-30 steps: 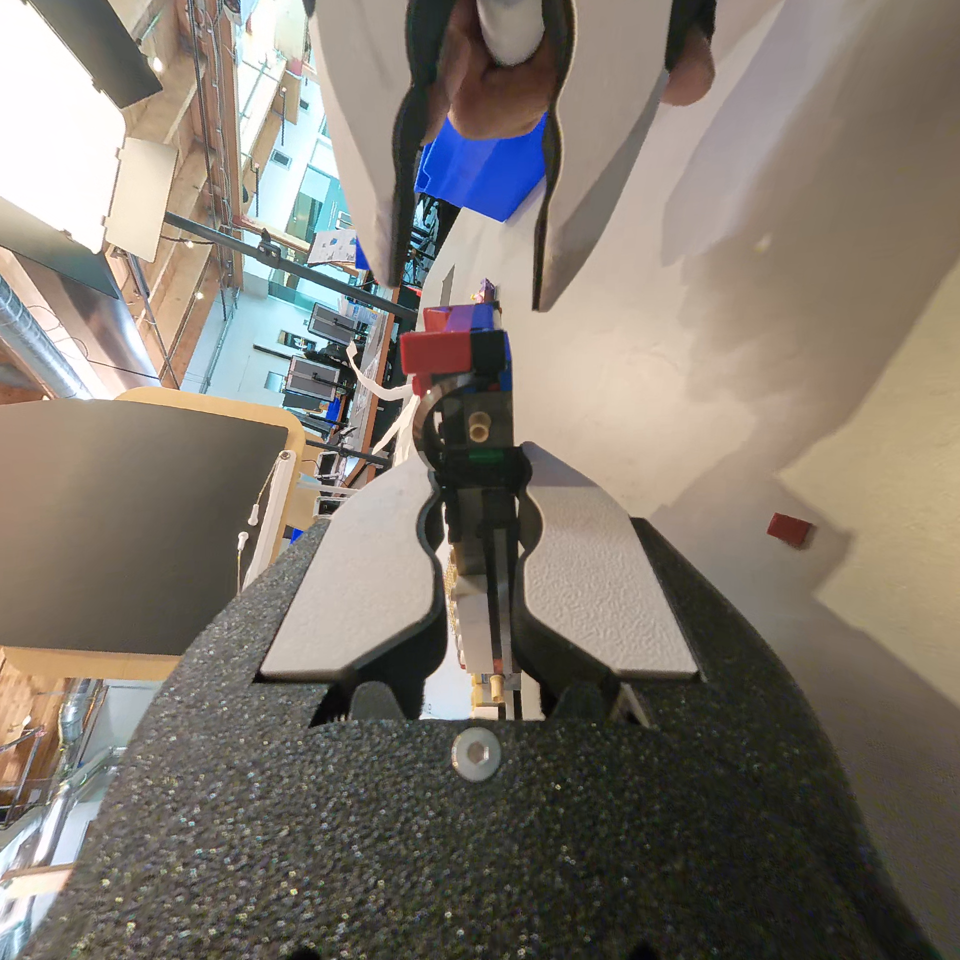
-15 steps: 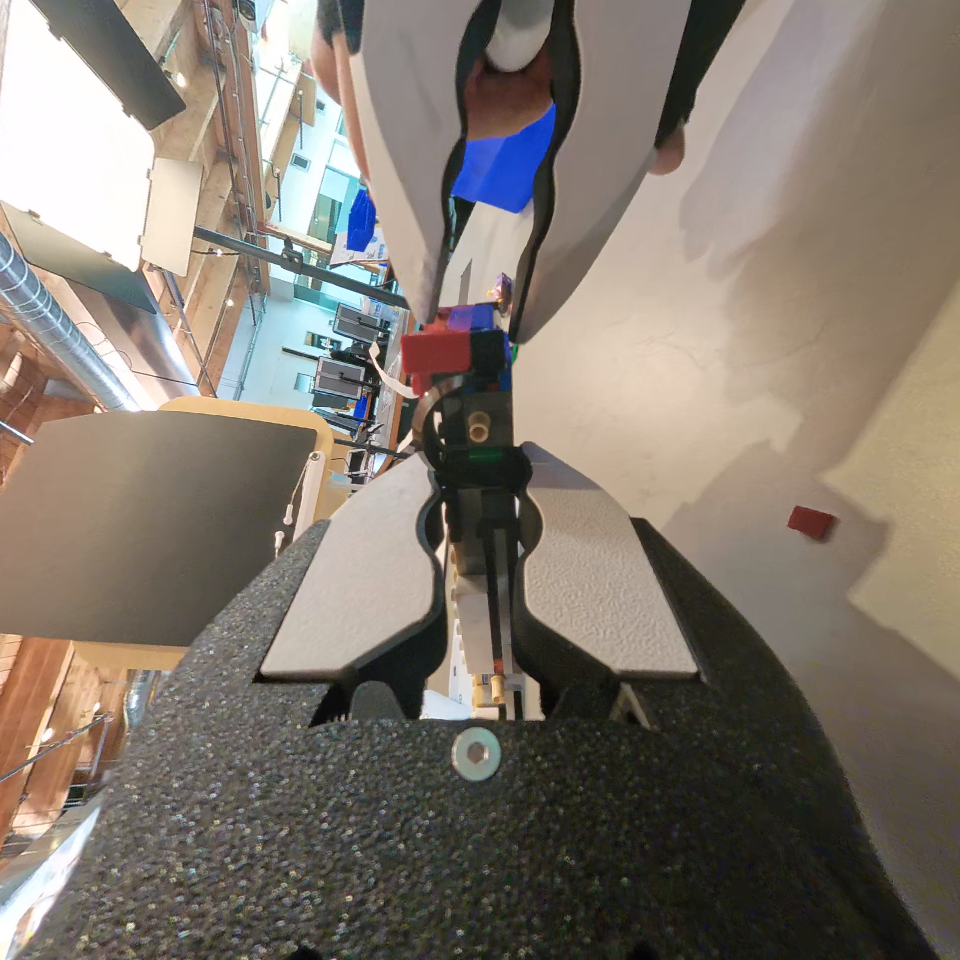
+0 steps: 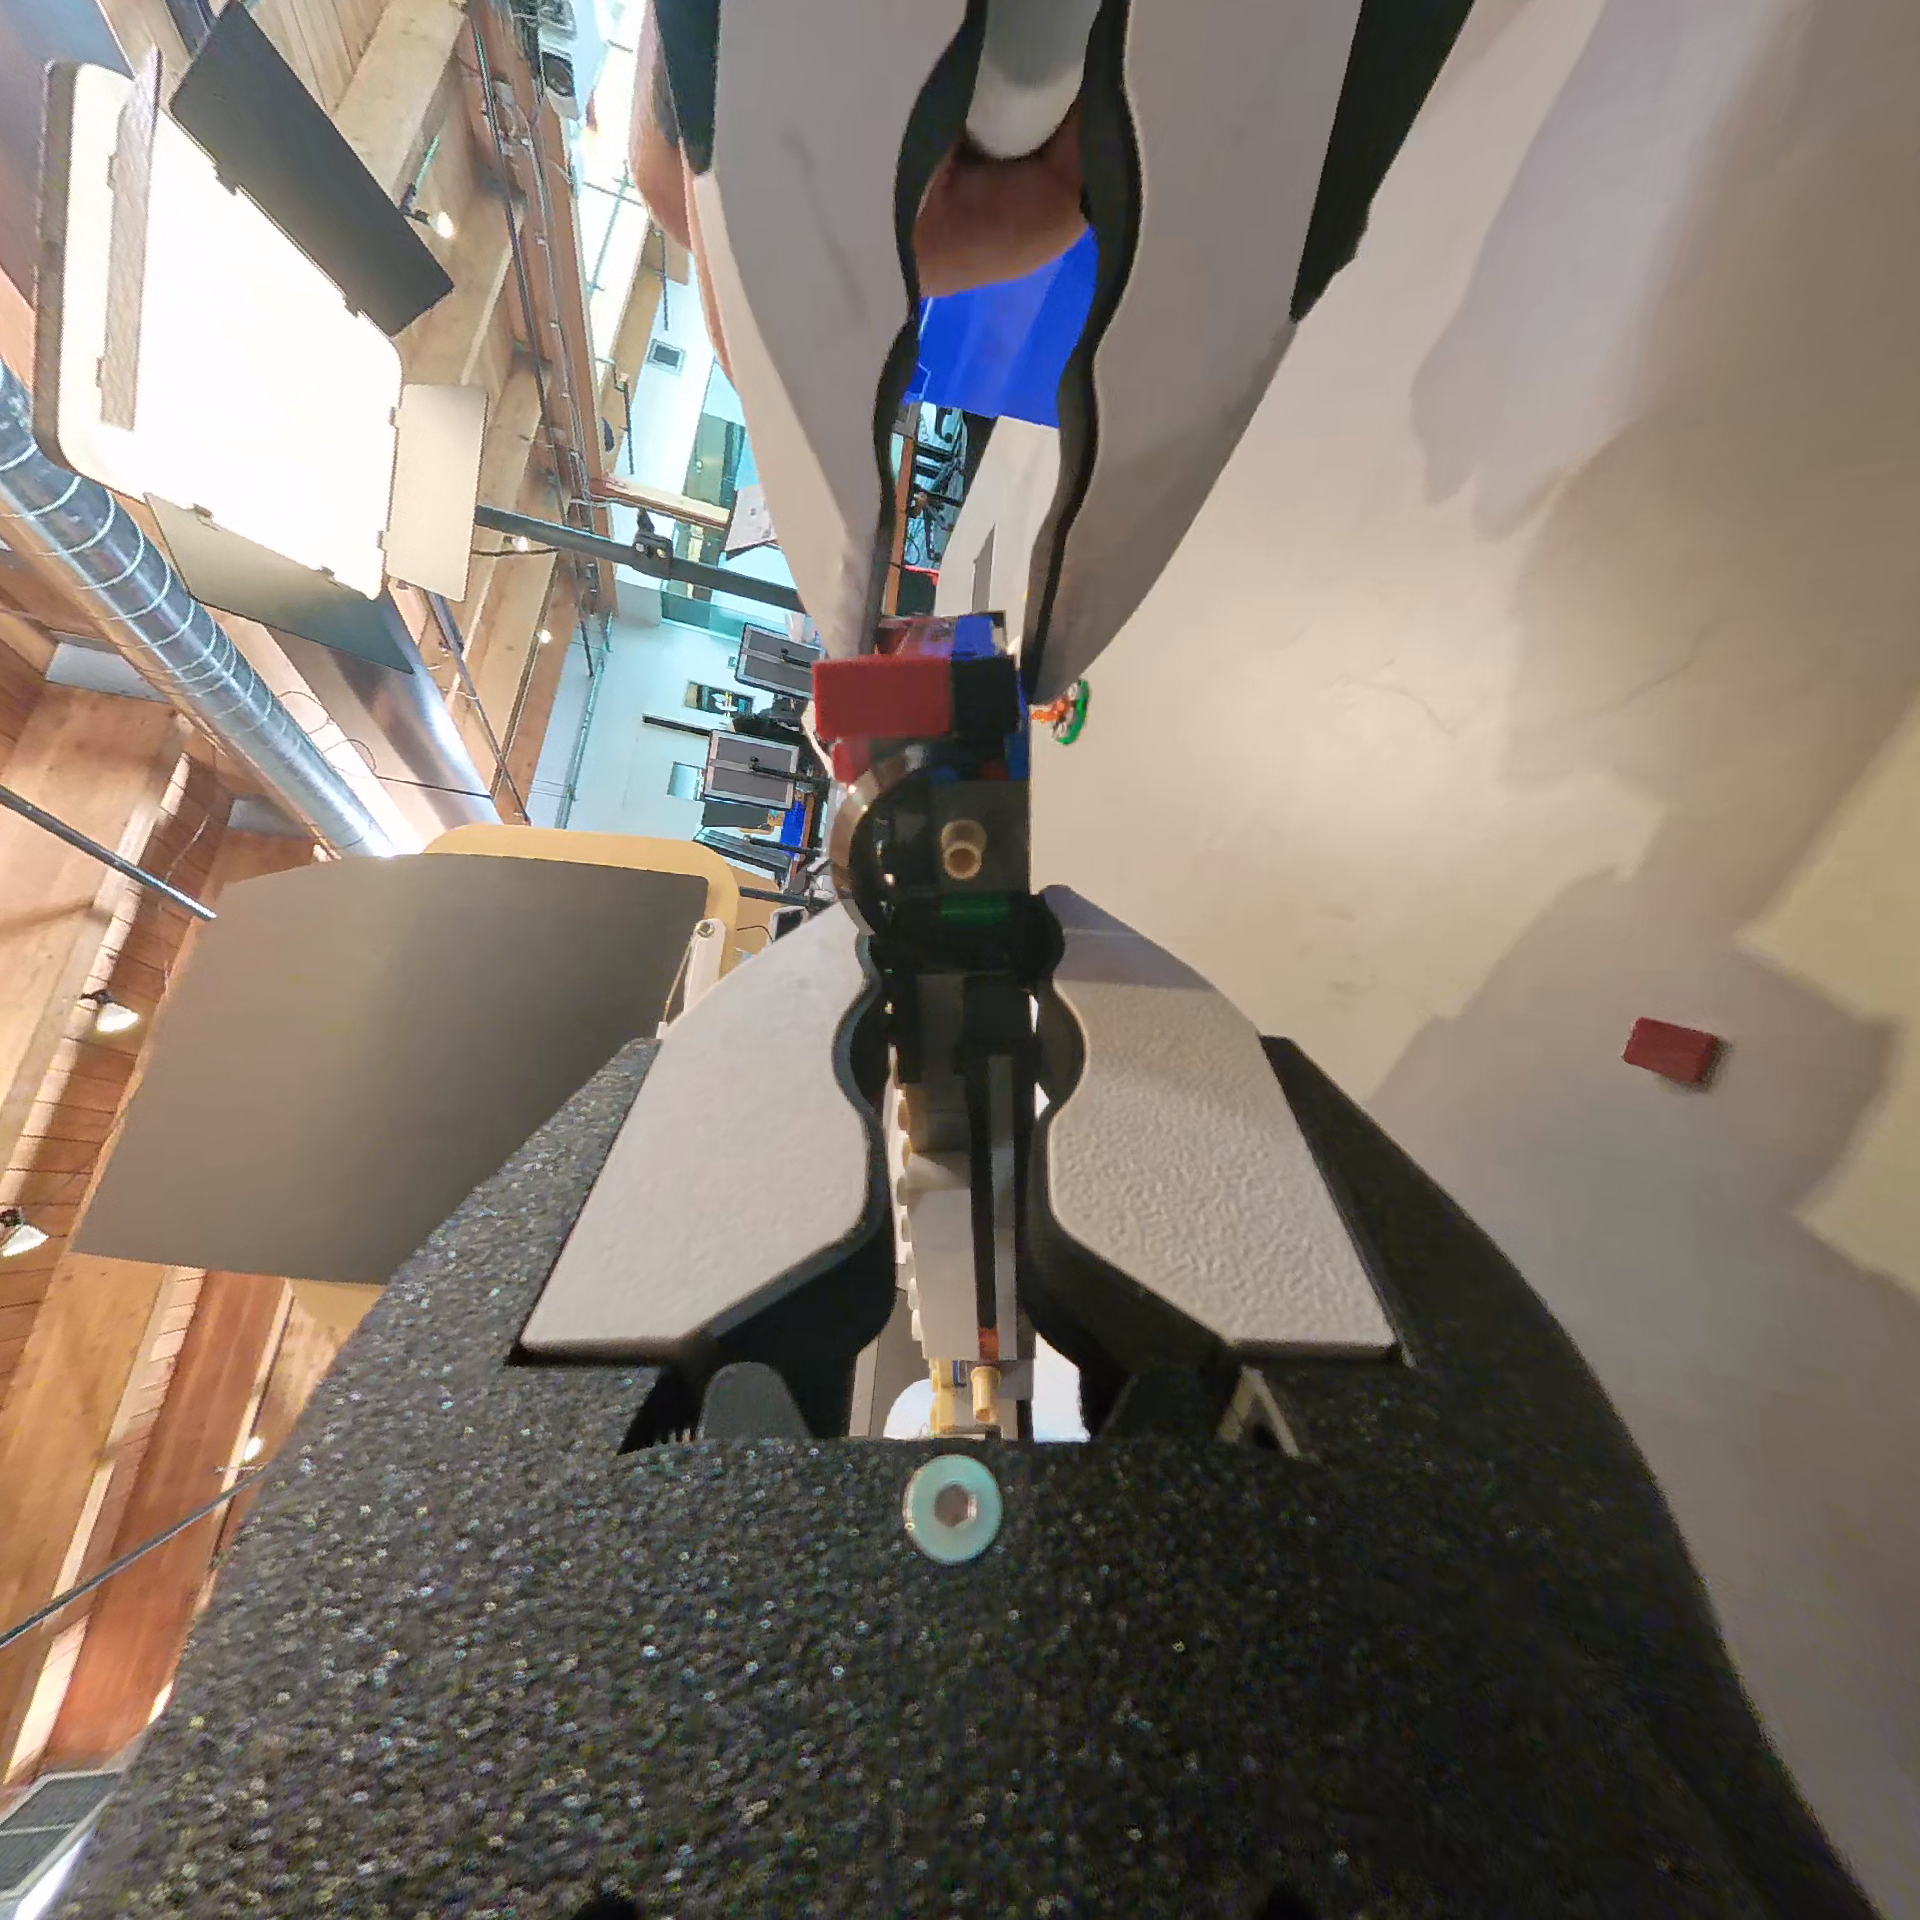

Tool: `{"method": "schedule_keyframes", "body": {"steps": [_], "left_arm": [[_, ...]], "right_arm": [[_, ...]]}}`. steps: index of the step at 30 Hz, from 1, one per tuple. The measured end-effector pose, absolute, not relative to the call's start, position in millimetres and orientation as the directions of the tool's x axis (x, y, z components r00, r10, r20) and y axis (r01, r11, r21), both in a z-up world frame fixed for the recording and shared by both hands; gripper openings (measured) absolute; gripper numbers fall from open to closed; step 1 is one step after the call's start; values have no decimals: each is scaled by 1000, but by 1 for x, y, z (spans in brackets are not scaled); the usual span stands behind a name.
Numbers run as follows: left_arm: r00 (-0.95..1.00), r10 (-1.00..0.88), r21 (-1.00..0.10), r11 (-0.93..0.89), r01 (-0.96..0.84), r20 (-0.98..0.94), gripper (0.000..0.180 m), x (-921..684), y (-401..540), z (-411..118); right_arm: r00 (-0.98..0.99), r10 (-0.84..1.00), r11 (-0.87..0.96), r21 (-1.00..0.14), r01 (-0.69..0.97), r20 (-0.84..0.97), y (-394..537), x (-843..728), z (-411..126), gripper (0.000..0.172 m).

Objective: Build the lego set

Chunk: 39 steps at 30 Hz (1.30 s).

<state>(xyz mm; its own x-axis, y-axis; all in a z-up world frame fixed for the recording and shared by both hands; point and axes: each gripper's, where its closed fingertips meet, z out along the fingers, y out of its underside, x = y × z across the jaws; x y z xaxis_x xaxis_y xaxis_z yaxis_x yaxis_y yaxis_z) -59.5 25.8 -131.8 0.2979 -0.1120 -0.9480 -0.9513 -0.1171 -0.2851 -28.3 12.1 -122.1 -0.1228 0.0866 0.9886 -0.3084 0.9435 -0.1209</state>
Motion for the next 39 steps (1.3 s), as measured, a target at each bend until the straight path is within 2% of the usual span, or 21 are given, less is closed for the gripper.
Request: {"method": "schedule_keyframes", "body": {"steps": [32,36,39], "left_arm": [[301,-125,-288,-113,-951,-946,24,-58,26,-138],[332,-116,-322,-98,-942,-936,24,-58,26,-136],[352,-106,-342,-103,-934,-930,24,-62,26,-137]], "right_arm": [[-149,19,954,-63,-292,989,14,-28,-127,21],[-113,56,950,-87,-299,992,14,-27,-121,24],[-125,128,937,-161,-309,984,17,-24,-115,28]]}}
